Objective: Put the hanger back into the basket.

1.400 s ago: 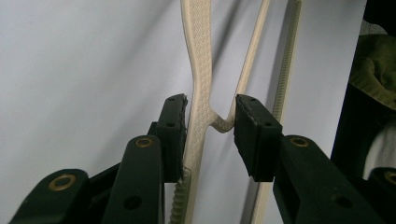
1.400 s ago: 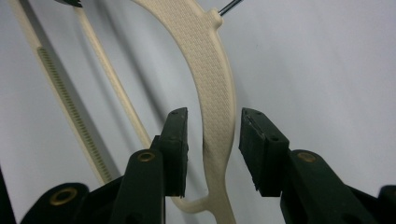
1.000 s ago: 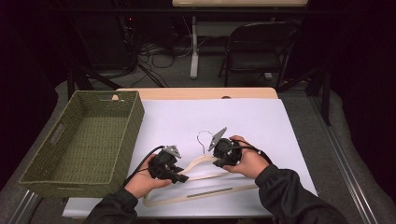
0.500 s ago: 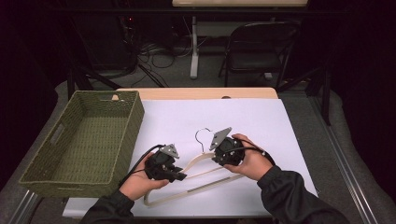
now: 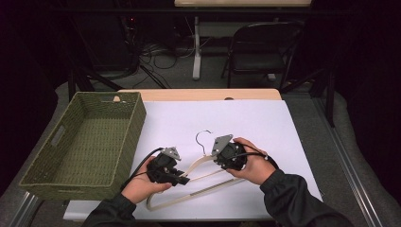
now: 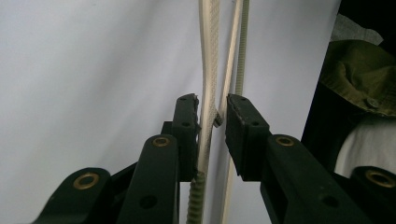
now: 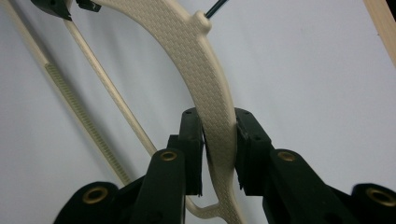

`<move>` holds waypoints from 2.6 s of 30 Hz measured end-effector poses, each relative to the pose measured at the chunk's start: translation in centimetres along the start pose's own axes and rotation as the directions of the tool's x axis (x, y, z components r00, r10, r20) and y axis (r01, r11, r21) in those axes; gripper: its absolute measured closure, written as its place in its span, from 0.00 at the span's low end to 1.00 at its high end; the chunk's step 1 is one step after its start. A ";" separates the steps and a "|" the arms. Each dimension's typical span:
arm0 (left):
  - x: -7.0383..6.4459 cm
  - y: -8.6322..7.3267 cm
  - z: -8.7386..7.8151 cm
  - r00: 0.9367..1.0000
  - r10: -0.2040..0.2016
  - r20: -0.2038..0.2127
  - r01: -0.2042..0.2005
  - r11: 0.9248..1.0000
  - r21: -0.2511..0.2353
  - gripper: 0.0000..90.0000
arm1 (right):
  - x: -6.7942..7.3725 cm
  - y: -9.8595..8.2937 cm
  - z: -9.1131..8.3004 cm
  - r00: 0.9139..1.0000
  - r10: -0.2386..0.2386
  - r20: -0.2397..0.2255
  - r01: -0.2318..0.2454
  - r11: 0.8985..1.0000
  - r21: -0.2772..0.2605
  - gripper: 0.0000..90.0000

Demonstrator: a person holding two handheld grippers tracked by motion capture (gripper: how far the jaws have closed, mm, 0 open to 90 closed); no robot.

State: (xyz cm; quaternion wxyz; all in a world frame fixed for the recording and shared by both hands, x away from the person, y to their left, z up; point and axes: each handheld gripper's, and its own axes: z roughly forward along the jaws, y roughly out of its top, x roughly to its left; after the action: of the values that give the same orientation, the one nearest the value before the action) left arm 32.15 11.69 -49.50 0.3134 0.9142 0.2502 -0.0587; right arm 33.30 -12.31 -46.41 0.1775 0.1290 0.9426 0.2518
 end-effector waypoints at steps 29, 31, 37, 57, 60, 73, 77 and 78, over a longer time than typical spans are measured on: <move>-0.4 0.0 -1.0 1.000 0.014 0.001 -0.014 1.000 -0.022 0.96 | -0.4 -0.9 -2.2 1.000 0.030 0.000 -0.030 0.997 -0.077 0.67; -0.3 -0.1 -1.5 1.000 0.005 0.001 -0.005 0.999 -0.033 0.96 | -0.5 -1.1 -2.5 0.999 0.041 0.007 -0.041 0.996 -0.083 0.65; -0.3 -0.3 -3.0 0.999 -0.029 -0.038 0.026 0.998 -0.061 0.97 | -1.4 -2.2 -4.1 0.996 0.089 0.029 -0.086 0.991 -0.106 0.65; -0.1 -0.5 -5.9 0.994 -0.073 -0.087 0.059 0.986 -0.157 0.97 | -1.7 -3.5 -4.2 0.992 0.118 0.035 -0.115 0.990 -0.075 0.64; -0.2 -0.5 -6.4 0.992 -0.088 -0.091 0.072 0.984 -0.164 0.97 | -1.7 -3.6 -4.1 0.993 0.119 0.023 -0.117 0.990 -0.082 0.64; -0.7 -0.3 -11.0 0.973 -0.174 -0.152 0.139 0.967 -0.212 0.97 | -1.8 -4.0 -4.0 0.991 0.132 0.000 -0.132 0.989 -0.064 0.62; -0.6 -0.4 -12.4 0.968 -0.180 -0.173 0.142 0.967 -0.212 0.97 | -1.9 -4.2 -3.9 0.990 0.139 -0.005 -0.139 0.989 -0.057 0.61; -0.6 -0.4 -12.4 0.968 -0.180 -0.173 0.142 0.967 -0.212 0.97 | -1.9 -4.2 -3.9 0.990 0.139 -0.005 -0.139 0.989 -0.057 0.61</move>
State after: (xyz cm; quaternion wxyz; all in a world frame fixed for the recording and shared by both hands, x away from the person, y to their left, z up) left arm 30.85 19.16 -39.70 0.3714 0.8564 0.3575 0.0291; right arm 32.82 -18.11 -44.92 0.1627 0.1890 0.9238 0.2905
